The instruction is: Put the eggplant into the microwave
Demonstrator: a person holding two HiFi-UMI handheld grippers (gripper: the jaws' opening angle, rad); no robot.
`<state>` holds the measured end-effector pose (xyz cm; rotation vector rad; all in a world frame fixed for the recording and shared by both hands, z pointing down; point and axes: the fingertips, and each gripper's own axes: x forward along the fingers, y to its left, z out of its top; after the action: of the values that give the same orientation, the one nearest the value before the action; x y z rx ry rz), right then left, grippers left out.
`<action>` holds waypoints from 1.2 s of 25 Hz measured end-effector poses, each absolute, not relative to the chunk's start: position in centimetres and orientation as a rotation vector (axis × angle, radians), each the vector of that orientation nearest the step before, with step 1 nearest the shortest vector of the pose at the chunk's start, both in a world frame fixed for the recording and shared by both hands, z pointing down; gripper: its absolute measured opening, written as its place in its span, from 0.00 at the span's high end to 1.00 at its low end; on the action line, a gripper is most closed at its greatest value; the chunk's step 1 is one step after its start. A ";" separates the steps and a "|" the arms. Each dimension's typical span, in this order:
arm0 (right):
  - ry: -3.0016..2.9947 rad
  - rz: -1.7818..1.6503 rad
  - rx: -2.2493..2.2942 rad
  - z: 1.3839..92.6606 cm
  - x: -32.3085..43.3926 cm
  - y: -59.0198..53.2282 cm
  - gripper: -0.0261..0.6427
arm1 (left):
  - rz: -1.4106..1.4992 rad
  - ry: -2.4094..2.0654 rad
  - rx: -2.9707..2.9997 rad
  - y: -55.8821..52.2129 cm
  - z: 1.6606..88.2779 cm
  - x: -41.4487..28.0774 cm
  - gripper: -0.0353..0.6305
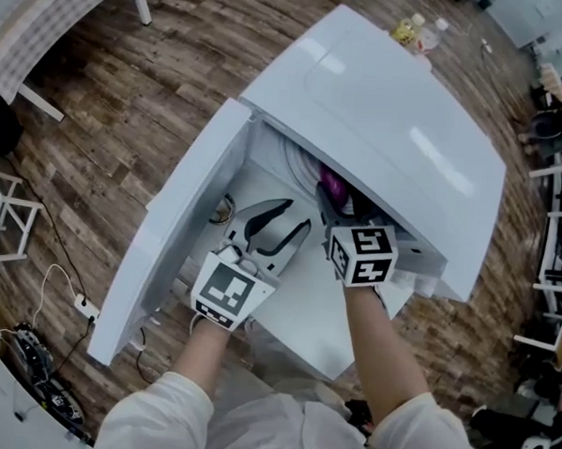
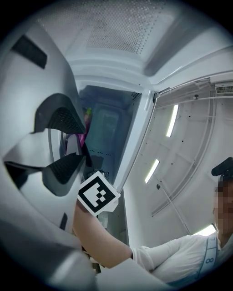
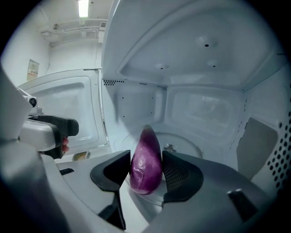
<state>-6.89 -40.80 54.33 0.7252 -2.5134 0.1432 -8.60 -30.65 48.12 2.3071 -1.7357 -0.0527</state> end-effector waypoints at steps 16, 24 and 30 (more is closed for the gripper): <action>-2.590 0.184 0.744 53.0 -6.9 -39.8 0.55 | -0.044 -1.681 2.316 -30.3 47.9 -8.1 0.72; -2.634 0.179 0.757 51.5 -5.9 -38.5 0.55 | -0.048 -1.685 2.323 -29.8 47.7 -7.7 0.72; -2.671 0.186 0.760 49.7 -4.8 -36.4 0.55 | -0.069 -1.678 2.328 -28.8 47.1 -7.4 0.72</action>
<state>-4.83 -36.45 49.72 0.7600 -2.6707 0.1856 -7.39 -28.81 47.06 2.3276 -1.6782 -0.0688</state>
